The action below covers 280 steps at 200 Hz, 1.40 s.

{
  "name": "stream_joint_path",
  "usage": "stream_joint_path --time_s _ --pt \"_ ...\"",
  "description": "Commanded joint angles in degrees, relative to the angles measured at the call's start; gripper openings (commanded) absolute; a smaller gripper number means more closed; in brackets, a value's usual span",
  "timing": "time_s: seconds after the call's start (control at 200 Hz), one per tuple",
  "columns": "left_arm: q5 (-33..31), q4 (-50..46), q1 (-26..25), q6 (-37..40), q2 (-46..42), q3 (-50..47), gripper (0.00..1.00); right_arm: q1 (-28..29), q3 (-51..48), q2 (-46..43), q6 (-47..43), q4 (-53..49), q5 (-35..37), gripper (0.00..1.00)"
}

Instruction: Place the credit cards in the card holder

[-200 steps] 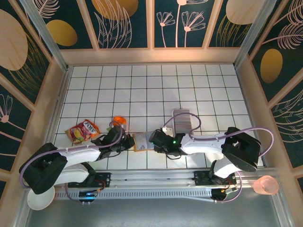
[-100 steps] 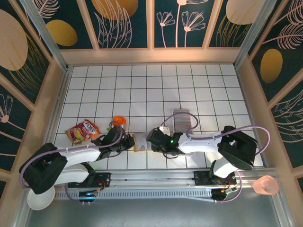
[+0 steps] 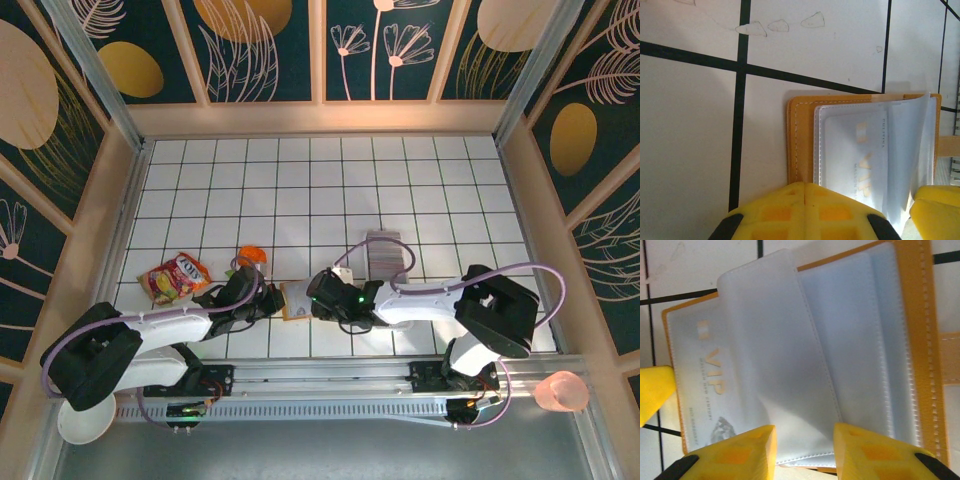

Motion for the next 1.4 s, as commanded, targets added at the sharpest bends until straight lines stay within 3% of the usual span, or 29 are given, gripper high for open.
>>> stream_joint_path --time_s 0.0,0.866,1.046,1.111,1.191,1.396 --pt "0.15 -3.17 -0.61 -0.35 -0.02 -1.69 0.00 0.31 0.78 1.00 0.37 3.42 -1.47 0.37" --pt "-1.39 -3.93 -0.61 -0.63 -1.25 -0.92 0.00 0.57 0.13 4.97 1.83 19.86 -7.37 0.38" --pt "-3.86 -5.63 -0.61 -3.09 -5.79 -2.52 0.00 0.79 0.08 5.94 2.46 20.98 -7.19 0.38" --pt "-4.05 -6.97 -0.61 -3.25 -7.31 -2.23 0.10 0.88 0.54 6.34 2.20 21.00 -7.27 0.38" --pt "-5.20 -9.93 -0.63 -3.51 -8.69 -1.17 0.14 1.19 1.30 6.81 1.85 20.29 -7.06 0.38" --pt "-13.70 -17.98 -0.61 -9.51 -15.48 -1.70 0.14 1.78 2.35 7.90 1.42 21.27 -7.36 0.38"
